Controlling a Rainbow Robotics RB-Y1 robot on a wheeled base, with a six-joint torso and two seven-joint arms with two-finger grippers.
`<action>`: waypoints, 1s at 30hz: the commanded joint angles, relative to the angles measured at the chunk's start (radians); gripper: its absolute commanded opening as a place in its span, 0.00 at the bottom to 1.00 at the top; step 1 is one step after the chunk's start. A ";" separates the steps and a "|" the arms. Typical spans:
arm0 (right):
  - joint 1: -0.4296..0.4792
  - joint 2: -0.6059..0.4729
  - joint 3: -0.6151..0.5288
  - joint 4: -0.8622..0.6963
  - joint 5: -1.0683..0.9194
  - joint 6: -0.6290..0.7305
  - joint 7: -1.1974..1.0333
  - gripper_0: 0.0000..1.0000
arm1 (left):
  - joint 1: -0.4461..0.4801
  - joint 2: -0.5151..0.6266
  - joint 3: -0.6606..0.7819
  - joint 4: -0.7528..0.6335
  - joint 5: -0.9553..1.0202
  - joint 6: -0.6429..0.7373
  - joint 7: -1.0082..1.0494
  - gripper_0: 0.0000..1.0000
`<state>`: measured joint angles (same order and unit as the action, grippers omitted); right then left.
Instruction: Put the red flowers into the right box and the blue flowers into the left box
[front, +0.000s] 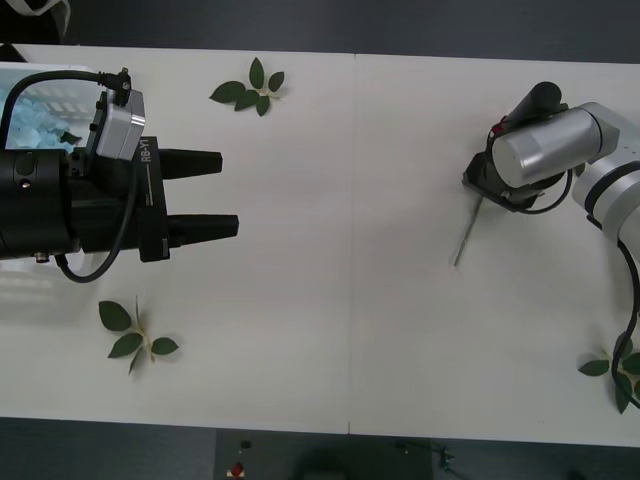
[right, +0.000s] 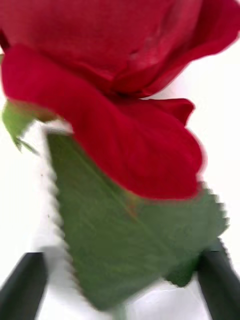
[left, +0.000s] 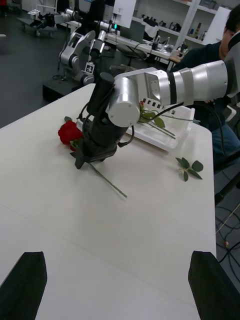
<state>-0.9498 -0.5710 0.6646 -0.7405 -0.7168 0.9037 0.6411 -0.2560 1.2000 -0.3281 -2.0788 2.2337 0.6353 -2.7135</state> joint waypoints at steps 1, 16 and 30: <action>-0.018 -0.001 0.004 0.004 -0.023 -0.014 0.032 0.00 | -0.023 0.032 -0.002 -0.004 0.009 -0.005 0.008 0.82; -0.018 0.002 0.004 0.004 -0.018 -0.014 0.046 0.00 | -0.023 0.032 -0.002 -0.004 0.009 -0.005 0.008 0.82; -0.018 -0.280 -0.175 -0.212 -0.207 0.162 0.555 0.00 | -0.023 0.032 -0.002 -0.004 0.009 -0.005 0.008 0.82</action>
<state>-0.9497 -0.7439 0.4945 -0.9062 -0.9007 1.0393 1.1308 -0.2561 1.2000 -0.3281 -2.0778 2.2337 0.6353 -2.7135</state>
